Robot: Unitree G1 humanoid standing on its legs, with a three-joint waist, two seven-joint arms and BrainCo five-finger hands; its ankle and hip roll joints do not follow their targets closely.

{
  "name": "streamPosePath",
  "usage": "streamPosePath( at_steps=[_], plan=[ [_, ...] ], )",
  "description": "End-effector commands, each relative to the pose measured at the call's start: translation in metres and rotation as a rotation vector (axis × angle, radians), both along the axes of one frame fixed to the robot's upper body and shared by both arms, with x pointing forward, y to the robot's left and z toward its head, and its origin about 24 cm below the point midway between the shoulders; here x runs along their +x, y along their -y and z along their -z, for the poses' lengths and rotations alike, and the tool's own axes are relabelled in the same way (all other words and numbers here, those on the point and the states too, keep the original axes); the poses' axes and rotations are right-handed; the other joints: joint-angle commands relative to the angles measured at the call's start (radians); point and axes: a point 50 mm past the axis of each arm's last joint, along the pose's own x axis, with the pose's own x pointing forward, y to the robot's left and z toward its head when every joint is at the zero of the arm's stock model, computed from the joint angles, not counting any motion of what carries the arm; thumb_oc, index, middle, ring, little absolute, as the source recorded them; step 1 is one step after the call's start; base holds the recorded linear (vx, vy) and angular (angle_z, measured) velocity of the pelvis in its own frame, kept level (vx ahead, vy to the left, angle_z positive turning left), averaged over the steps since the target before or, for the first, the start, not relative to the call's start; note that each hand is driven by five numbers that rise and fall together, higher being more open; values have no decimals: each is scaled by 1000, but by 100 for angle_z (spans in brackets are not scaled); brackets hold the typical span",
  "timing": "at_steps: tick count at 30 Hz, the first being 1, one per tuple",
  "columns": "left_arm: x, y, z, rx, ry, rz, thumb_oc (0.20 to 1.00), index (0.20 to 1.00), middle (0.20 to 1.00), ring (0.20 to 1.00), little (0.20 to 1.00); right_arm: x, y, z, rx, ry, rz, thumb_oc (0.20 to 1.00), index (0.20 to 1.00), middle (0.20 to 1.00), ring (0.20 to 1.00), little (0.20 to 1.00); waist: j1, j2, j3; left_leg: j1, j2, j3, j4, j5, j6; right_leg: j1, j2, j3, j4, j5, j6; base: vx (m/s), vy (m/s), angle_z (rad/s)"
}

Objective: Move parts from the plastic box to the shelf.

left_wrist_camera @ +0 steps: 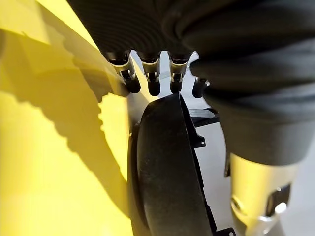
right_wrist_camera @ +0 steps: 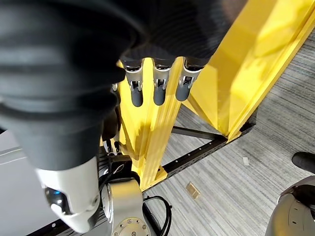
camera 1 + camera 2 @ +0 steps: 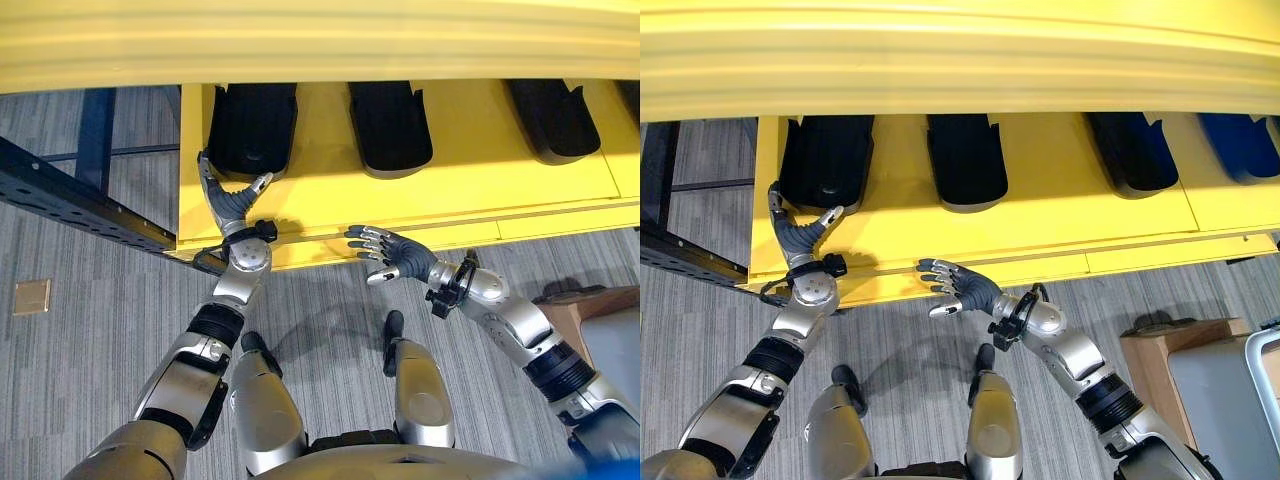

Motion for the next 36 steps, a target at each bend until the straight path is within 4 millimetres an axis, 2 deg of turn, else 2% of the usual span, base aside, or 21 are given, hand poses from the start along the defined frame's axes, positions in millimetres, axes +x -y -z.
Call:
streamPosePath(
  at_steps=[1,4,10,17,22,27,33,36],
  plan=[
    [-7,20,5,62,16,95,1000,1000,1000,1000,1000,-5,-13,-21,107,107,-35,1000,1000,1000,1000,1000,10,-20,-12,-18,-21,1,41,-6,41,34,-18,-86,101,-77,-20,0,0,0],
    [-7,29,5,90,8,169,1000,1000,1000,1000,1000,-6,-12,-21,112,107,-33,1000,1000,1000,1000,1000,11,-22,-11,-17,-21,2,42,-9,43,38,-17,-90,98,-76,-18,-1,-17,4],
    [-8,38,8,114,-9,202,1000,1000,1000,1000,1000,-6,-12,-19,110,105,-32,1000,1000,1000,1000,1000,11,-22,-13,-16,-22,1,44,-11,45,43,-16,-91,93,-73,-16,2,-3,4],
    [-10,39,13,124,-18,197,1000,1000,1000,1000,1000,-7,-11,-16,113,99,-29,1000,1000,1000,1000,1000,12,-23,-14,-12,-23,0,44,-13,47,49,-15,-93,91,-72,-17,1,-1,3],
    [-11,29,12,120,2,107,1000,1000,1000,1000,1000,-6,-10,-14,111,97,-20,1000,1000,1000,1000,1000,15,-20,-15,-14,-23,-3,48,-12,46,49,-18,-93,93,-73,-16,0,0,0],
    [-7,22,8,118,7,93,1000,1000,1000,1000,1000,-6,-10,-14,109,95,-12,1000,1000,1000,1000,1000,14,-18,-14,-16,-21,-7,49,-12,44,47,-20,-94,97,-73,-16,0,0,0],
    [-7,27,7,129,9,139,1000,1000,1000,1000,1000,-7,-11,-16,116,98,-7,1000,1000,1000,1000,1000,12,-16,-13,-17,-24,-7,50,-13,46,44,-19,-93,98,-73,-16,0,0,0],
    [-9,36,8,146,14,181,1000,1000,1000,1000,1000,-7,-10,-16,115,100,-10,1000,1000,1000,1000,1000,10,-17,-13,-16,-24,-4,51,-16,48,44,-19,-92,98,-73,-16,0,0,0]
  ],
)
